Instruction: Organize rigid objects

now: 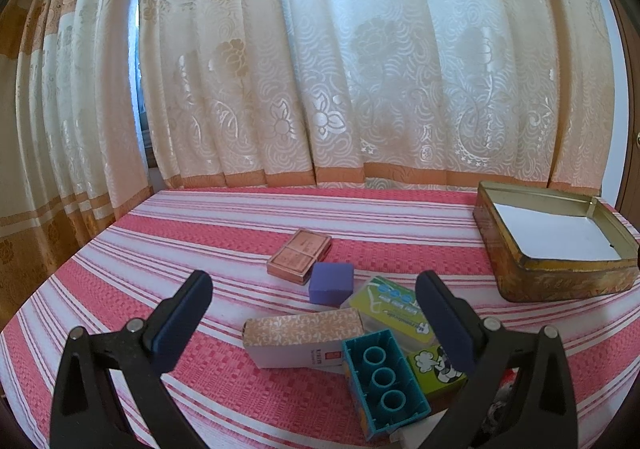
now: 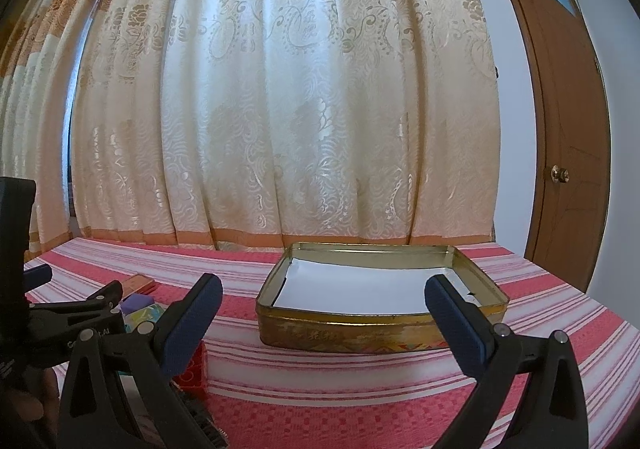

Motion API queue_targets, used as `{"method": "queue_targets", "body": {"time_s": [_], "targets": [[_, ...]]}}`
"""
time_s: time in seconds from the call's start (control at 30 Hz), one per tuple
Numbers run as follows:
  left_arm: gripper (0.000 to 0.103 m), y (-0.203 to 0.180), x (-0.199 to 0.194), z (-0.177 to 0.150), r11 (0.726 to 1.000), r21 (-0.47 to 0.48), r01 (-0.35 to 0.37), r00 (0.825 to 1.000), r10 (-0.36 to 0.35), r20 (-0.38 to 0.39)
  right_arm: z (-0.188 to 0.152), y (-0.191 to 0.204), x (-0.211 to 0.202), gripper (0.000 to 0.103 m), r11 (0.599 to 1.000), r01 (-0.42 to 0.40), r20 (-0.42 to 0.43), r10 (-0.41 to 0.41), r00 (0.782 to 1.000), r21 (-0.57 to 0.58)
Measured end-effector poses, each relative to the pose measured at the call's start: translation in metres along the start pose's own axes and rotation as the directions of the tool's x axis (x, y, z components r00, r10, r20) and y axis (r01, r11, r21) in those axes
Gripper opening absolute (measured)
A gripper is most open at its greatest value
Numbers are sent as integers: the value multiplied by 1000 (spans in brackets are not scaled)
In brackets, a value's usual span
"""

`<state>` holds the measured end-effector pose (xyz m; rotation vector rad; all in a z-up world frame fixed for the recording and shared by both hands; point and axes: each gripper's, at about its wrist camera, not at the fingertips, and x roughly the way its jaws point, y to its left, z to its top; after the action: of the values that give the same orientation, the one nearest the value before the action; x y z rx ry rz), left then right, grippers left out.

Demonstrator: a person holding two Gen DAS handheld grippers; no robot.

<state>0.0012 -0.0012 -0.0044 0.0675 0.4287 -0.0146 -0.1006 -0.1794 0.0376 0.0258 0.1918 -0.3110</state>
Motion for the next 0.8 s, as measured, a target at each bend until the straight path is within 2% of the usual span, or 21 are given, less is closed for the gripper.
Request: {"method": "queue_targets", "body": {"time_s": [0.4, 0.57, 0.7, 0.8], "targets": [[103, 4, -5, -6, 1000, -18, -20, 999, 19, -35, -1, -3, 0, 102, 998, -62, -15, 62, 998, 30], [103, 2, -12, -10, 999, 26, -31, 999, 33, -44, -2, -5, 0, 102, 995, -97, -23, 98, 995, 39], [103, 8, -21, -14, 998, 59, -33, 997, 37, -64, -4, -7, 2, 102, 985, -171, -67, 173, 983, 35], [103, 18, -27, -18, 998, 63, -6, 996, 12, -91, -8, -7, 1, 101, 970, -244, -123, 244, 962, 16]]}}
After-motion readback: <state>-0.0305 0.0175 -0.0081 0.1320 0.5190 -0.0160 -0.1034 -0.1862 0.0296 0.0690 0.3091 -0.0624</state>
